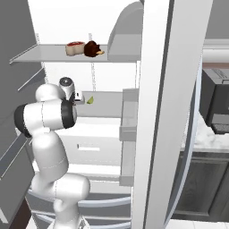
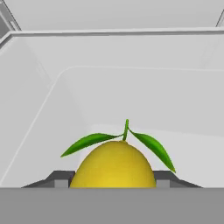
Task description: Gather the lemon wedge and lemon from the fridge and place them on a tray on the dining counter. Then gather the steaks from the fridge and place them on the other tray.
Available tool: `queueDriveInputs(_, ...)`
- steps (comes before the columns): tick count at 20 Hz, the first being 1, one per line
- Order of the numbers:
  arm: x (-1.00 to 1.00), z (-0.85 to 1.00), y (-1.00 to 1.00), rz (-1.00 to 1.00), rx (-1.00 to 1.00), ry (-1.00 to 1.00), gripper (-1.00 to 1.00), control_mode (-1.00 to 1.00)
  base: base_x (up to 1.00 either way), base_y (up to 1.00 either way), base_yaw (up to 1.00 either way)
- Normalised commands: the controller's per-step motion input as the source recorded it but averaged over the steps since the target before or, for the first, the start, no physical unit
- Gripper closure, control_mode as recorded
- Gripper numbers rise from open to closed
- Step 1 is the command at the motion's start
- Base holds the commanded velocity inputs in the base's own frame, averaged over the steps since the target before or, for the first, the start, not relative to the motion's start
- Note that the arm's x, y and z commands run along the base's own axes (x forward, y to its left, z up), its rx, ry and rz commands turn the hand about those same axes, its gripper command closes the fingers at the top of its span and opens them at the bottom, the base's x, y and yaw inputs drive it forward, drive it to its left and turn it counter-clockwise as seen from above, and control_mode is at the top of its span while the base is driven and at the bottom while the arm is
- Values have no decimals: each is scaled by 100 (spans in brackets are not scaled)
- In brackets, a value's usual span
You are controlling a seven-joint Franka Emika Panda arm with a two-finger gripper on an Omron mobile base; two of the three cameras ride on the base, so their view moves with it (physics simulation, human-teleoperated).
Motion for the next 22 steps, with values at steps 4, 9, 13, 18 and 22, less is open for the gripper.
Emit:
queueDriveInputs(4,4,-10,9,0,0,0,100,-100,0,0,0)
queueDriveInputs(9,-26,0,-5,0,1,-8,100,-100,0,0,0)
queueDriveInputs(13,-80,23,-37,-2,9,-13,100,-100,0,0,0)
queueDriveInputs(18,-77,80,-55,-1,8,-13,100,-100,0,0,0)
queueDriveInputs(22,-58,90,-53,-1,6,-2,100,-100,0,0,0)
